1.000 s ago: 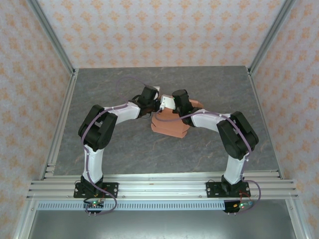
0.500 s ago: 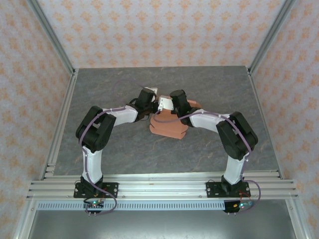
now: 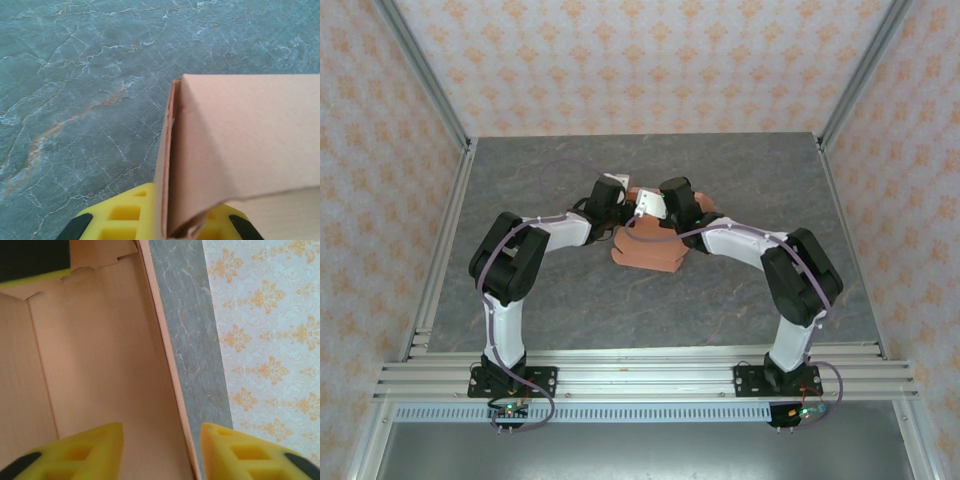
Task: Fold the paper box
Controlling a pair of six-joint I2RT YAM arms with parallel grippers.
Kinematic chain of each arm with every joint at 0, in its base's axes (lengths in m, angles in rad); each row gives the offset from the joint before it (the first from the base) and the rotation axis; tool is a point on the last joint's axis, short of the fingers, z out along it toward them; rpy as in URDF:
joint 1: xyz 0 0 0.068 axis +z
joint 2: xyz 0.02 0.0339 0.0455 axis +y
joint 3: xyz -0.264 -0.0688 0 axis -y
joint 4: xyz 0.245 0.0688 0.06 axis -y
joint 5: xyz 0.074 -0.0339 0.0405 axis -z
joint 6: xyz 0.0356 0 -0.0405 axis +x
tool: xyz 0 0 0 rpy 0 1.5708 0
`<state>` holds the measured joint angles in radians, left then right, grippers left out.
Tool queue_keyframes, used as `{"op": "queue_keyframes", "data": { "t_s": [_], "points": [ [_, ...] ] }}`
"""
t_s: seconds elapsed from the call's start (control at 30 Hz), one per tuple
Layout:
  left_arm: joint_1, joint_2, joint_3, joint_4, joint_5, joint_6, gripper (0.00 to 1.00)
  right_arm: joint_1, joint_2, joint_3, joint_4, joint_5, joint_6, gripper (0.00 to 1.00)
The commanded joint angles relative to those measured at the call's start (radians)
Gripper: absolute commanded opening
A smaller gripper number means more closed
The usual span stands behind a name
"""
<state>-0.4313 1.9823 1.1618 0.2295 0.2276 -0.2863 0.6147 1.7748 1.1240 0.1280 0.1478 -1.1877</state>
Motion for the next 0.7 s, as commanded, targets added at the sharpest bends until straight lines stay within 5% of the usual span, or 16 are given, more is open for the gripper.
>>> {"op": "queue_keyframes", "data": {
  "t_s": [0.0, 0.3, 0.53, 0.67],
  "points": [
    [0.004, -0.055, -0.036, 0.034, -0.024, 0.022, 0.0, 0.002, -0.079, 0.001, -0.033, -0.034, 0.146, 0.51],
    [0.012, -0.177, -0.127, 0.073, -0.018, 0.056, 0.0, 0.0, -0.315, -0.03, -0.187, -0.125, 0.554, 0.72],
    [0.019, -0.249, -0.176, 0.038, -0.002, 0.062, 0.0, -0.102, -0.513, -0.011, -0.438, -0.316, 0.948, 0.75],
    [0.021, -0.28, -0.204, 0.036, -0.038, 0.054, 0.0, -0.132, -0.479, 0.114, -0.568, -0.399, 1.199, 0.72]
  ]
}}
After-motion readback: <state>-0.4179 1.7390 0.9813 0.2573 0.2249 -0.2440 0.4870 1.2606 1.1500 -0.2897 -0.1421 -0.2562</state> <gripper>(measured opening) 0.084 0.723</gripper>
